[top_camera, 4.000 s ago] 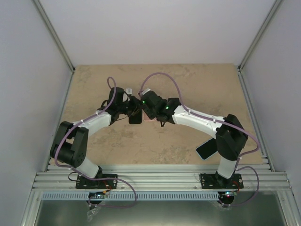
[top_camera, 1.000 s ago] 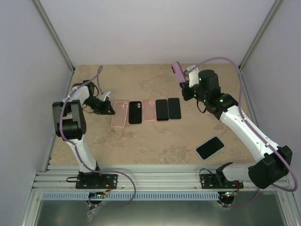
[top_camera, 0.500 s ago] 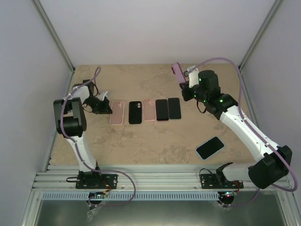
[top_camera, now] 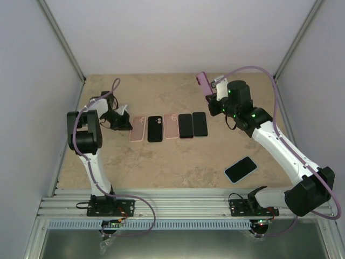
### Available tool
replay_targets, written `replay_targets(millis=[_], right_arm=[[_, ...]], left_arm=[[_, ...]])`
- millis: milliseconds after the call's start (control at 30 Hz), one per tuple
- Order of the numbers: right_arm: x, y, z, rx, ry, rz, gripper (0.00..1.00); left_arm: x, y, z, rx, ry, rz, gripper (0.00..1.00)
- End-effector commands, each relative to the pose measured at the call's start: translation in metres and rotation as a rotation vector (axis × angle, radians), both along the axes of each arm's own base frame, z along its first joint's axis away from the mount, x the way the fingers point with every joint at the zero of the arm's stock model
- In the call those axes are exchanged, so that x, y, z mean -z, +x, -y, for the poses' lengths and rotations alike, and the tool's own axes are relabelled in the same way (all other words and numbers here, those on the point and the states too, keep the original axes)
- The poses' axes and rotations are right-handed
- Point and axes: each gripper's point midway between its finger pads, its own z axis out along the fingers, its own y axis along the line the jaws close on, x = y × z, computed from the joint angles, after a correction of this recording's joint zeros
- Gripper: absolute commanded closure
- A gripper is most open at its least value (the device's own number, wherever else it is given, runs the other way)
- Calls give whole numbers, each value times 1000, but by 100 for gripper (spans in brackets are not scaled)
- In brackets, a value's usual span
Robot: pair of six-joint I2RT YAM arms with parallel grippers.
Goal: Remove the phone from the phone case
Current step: Place the phone case at the center of the board.
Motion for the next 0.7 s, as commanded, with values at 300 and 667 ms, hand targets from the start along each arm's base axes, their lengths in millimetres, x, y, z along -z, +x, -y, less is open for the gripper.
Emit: replay_targets(millis=[300, 667], right_arm=[[-20, 5, -2, -4, 51, 59, 99], [-49, 14, -3, -11, 15, 127, 99]], left_arm=[[-9, 13, -4, -73, 51, 56, 74], [-123, 40, 5, -109, -21, 331, 15]])
